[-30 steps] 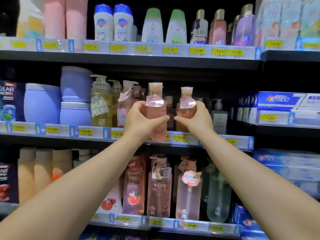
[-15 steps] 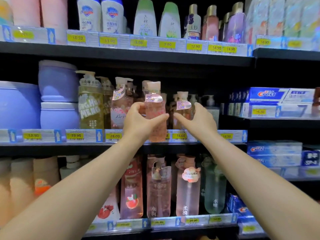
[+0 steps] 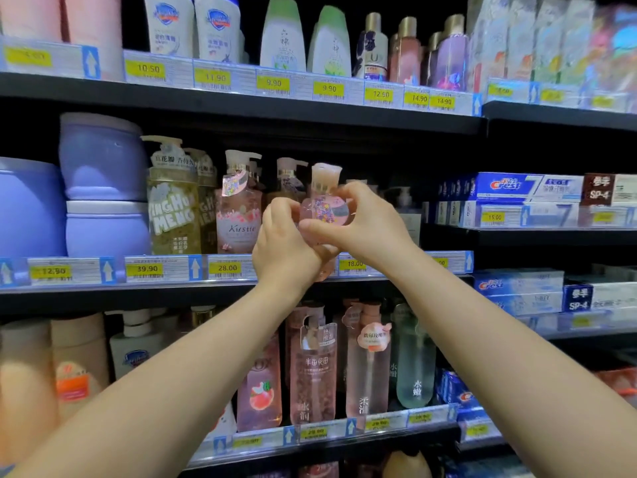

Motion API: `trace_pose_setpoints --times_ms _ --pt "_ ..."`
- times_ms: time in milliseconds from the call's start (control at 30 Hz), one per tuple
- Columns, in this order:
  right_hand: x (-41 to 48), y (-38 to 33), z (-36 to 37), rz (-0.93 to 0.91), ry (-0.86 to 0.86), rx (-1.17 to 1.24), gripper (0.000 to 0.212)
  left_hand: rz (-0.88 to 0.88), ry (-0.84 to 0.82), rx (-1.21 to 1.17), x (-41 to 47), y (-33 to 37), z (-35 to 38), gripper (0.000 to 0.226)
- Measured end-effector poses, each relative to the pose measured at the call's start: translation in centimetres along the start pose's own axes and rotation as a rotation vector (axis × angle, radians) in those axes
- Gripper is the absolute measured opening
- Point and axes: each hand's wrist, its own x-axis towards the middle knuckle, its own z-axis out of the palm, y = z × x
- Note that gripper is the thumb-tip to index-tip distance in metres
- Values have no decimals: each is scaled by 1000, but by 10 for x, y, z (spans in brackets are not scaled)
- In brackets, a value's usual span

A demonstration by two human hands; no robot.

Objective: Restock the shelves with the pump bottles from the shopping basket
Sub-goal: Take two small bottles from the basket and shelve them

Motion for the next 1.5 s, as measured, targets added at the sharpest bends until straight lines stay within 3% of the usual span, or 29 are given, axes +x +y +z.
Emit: trace_pose_setpoints --times_ms 100,233,400,500,733,1100,1333,1500 --pt "2 -6 -1 2 26 -95 54 60 -27 16 1 -2 -4 71" --pt "12 -9 -5 15 109 -49 45 232 -171 -28 0 -15 -18 81" --pt "28 -11 5 -6 226 17 41 317 -312 189 -6 -41 -28 55" --pt "33 -8 19 -16 222 -7 40 359 -384 308 -12 -51 -32 53" --pt "26 12 53 82 103 -165 40 357 -362 265 -12 -54 -35 41" --pt "21 10 54 6 136 -524 51 375 -326 233 -15 -56 -34 37" --pt "11 11 44 -3 44 -488 45 378 -331 220 -15 -57 -33 35" --pt "-28 20 27 20 108 -395 45 379 -308 167 -31 -53 -24 43"
